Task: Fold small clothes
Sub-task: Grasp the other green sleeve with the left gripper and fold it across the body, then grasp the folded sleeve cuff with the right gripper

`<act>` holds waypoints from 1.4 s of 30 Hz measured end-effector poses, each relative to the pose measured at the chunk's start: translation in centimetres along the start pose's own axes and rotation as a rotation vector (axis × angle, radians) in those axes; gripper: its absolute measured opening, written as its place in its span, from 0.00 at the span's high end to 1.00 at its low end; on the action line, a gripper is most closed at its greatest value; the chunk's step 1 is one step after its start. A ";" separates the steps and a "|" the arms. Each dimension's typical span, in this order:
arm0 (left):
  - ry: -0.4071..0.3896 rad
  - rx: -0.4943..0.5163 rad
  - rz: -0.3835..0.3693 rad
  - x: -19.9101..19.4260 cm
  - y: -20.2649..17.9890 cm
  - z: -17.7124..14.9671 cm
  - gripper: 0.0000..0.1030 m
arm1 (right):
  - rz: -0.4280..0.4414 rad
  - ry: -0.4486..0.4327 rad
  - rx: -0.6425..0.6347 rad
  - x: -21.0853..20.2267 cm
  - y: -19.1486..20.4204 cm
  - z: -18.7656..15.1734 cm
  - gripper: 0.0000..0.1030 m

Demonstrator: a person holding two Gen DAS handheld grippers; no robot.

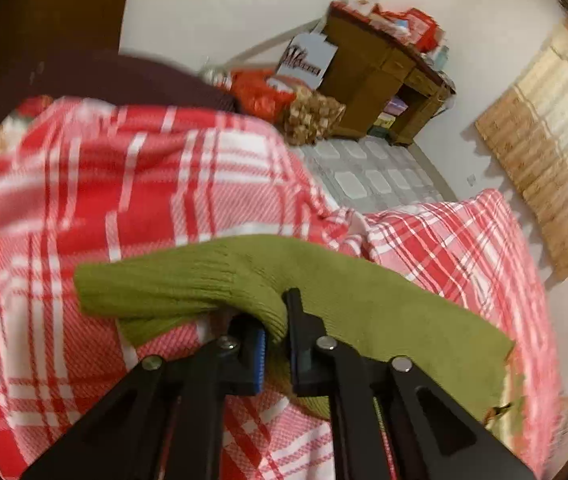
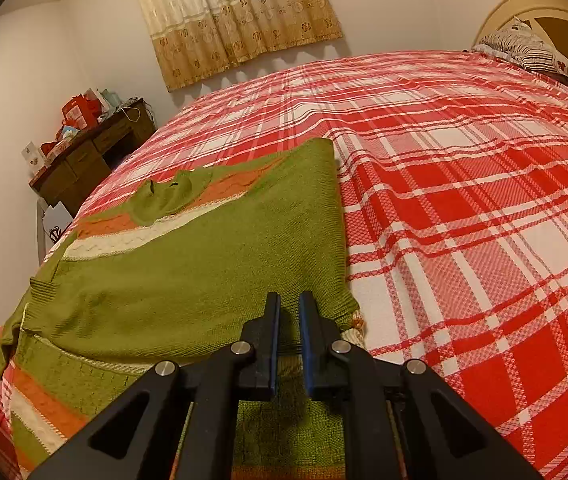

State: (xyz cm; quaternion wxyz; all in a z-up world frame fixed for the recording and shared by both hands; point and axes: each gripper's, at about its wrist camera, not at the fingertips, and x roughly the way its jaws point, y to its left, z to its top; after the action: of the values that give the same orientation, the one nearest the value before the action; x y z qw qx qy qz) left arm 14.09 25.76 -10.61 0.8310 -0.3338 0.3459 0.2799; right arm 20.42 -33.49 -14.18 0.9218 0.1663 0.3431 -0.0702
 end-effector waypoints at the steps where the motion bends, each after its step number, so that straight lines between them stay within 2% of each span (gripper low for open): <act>1: -0.027 0.031 0.006 -0.4 -0.5 0.1 0.93 | 0.000 0.000 0.000 0.0 0.0 0.0 0.91; 5: -0.150 0.232 -0.077 -3.1 -6.6 -0.4 0.93 | 0.003 -0.001 0.001 0.0 0.0 0.0 0.91; 7: -0.241 0.403 -0.148 -5.8 -11.0 -2.8 0.93 | 0.006 -0.002 0.003 0.0 0.0 0.0 0.91; 10: -0.324 0.644 -0.246 -8.4 -16.1 -7.5 0.93 | 0.008 -0.002 0.004 0.0 0.0 0.0 0.91; 13: -0.283 0.820 -0.335 -8.5 -19.8 -13.2 0.93 | 0.009 -0.002 0.005 0.0 0.0 -0.1 0.91; 15: -0.236 0.894 -0.353 -7.7 -21.0 -15.9 0.93 | 0.009 -0.002 0.005 0.0 0.0 -0.1 0.91; 19: -0.139 0.993 -0.324 -5.2 -21.7 -19.6 0.92 | 0.014 -0.003 0.008 -0.1 0.0 -0.1 0.91; 21: -0.127 1.027 -0.293 -5.3 -21.7 -20.9 0.86 | 0.017 -0.003 0.010 -0.1 -0.1 -0.1 0.91; 22: -0.104 1.042 -0.296 -5.1 -21.3 -20.9 0.81 | 0.017 -0.003 0.011 -0.1 0.0 -0.1 0.91; 23: -0.086 1.047 -0.306 -5.5 -20.5 -20.8 0.67 | 0.017 -0.003 0.010 -0.1 0.0 -0.1 0.91; 24: -0.069 1.043 -0.325 -5.9 -19.9 -20.6 0.56 | 0.016 -0.003 0.009 -0.1 0.0 -0.1 0.91; 25: -0.067 1.025 -0.344 -6.4 -19.1 -20.4 0.34 | 0.015 -0.003 0.009 -0.1 0.0 -0.1 0.91; 26: -0.085 0.996 -0.359 -7.0 -18.1 -19.9 0.21 | 0.016 -0.002 0.009 -0.1 -0.1 -0.1 0.91; 28: -0.136 0.948 -0.382 -7.9 -16.3 -18.9 0.19 | 0.018 -0.001 0.011 0.0 -0.1 -0.1 0.91; 31: -0.162 0.915 -0.368 -7.6 -14.3 -18.2 0.19 | 0.008 0.012 0.014 0.1 0.0 0.1 0.91; 34: -0.167 0.820 -0.315 -6.4 -12.3 -16.8 0.19 | -0.115 0.042 -0.032 -0.2 2.2 0.5 0.91; 35: -0.153 0.783 -0.295 -5.8 -11.7 -16.4 0.19 | -0.127 0.025 -0.041 -0.9 3.5 0.6 0.91; 37: -0.132 0.711 -0.248 -4.4 -10.9 -15.6 0.19 | -0.001 -0.015 -0.036 -2.5 6.3 0.6 0.91; 39: -0.114 0.672 -0.226 -3.2 -10.4 -15.8 0.19 | 0.101 -0.027 -0.086 -3.6 10.3 0.3 0.89; 41: -0.089 0.665 -0.236 -2.0 -10.0 -16.4 0.14 | 0.206 -0.035 -0.186 -4.2 15.0 -0.3 0.71; 42: -0.093 0.660 -0.254 -2.1 -9.8 -16.4 0.12 | 0.245 -0.029 -0.221 -4.2 16.9 -0.7 0.42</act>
State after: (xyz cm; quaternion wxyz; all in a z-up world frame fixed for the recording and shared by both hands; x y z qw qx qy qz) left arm 13.27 6.84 -14.28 0.9371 -0.0745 0.3351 0.0623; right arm 20.89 -17.42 -7.56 0.9410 0.1035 0.3124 0.0784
